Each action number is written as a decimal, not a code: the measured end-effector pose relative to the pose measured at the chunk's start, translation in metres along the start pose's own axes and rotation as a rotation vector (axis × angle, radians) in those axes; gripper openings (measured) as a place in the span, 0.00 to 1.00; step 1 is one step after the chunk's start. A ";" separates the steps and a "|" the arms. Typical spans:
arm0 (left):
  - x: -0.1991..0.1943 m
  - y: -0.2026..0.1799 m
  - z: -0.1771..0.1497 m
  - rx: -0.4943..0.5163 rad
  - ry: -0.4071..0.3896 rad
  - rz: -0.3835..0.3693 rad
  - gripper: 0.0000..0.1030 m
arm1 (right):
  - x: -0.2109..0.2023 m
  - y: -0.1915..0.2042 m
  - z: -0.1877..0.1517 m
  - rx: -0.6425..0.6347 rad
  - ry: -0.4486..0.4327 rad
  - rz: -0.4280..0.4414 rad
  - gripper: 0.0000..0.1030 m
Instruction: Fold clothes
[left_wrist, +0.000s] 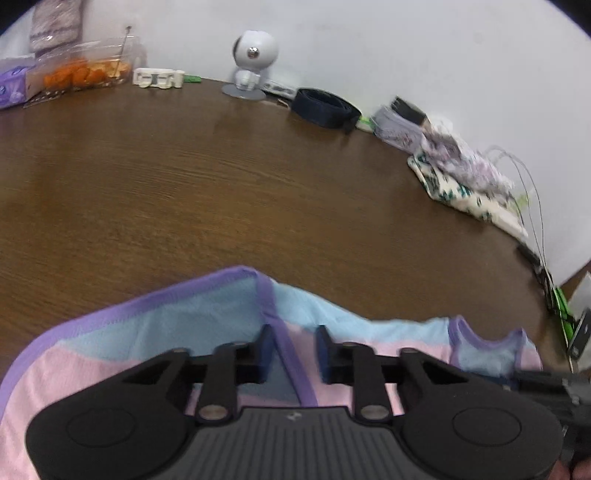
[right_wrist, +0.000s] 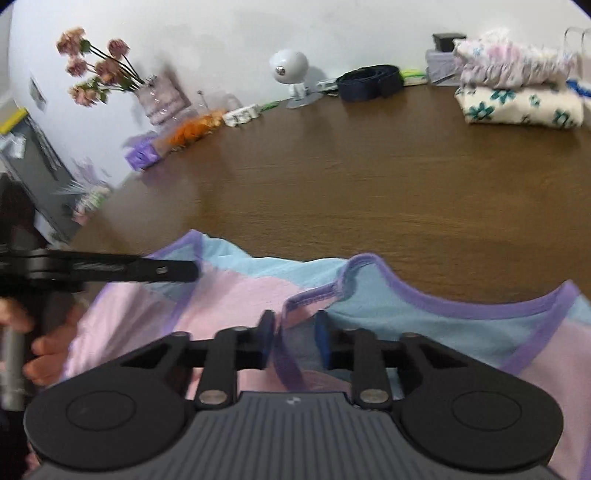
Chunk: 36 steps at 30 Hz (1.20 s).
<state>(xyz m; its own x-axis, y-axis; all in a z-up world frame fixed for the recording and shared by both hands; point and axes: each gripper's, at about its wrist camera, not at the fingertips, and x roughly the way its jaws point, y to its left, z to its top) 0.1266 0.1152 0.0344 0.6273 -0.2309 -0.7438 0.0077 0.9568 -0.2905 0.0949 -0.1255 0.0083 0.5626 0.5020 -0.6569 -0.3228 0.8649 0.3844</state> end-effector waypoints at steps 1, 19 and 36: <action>0.002 0.002 0.001 0.007 -0.013 0.020 0.03 | 0.001 -0.002 -0.001 -0.004 -0.009 -0.001 0.02; 0.021 0.025 0.027 -0.200 -0.069 0.013 0.00 | 0.026 -0.011 0.029 0.045 -0.086 -0.165 0.00; -0.129 0.056 -0.105 0.170 -0.009 -0.286 0.44 | -0.101 0.026 -0.095 -0.230 -0.011 0.101 0.46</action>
<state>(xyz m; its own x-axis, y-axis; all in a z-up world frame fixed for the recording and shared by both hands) -0.0357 0.1797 0.0510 0.5880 -0.4935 -0.6409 0.3139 0.8695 -0.3814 -0.0424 -0.1528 0.0230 0.5267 0.5870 -0.6148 -0.5420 0.7891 0.2892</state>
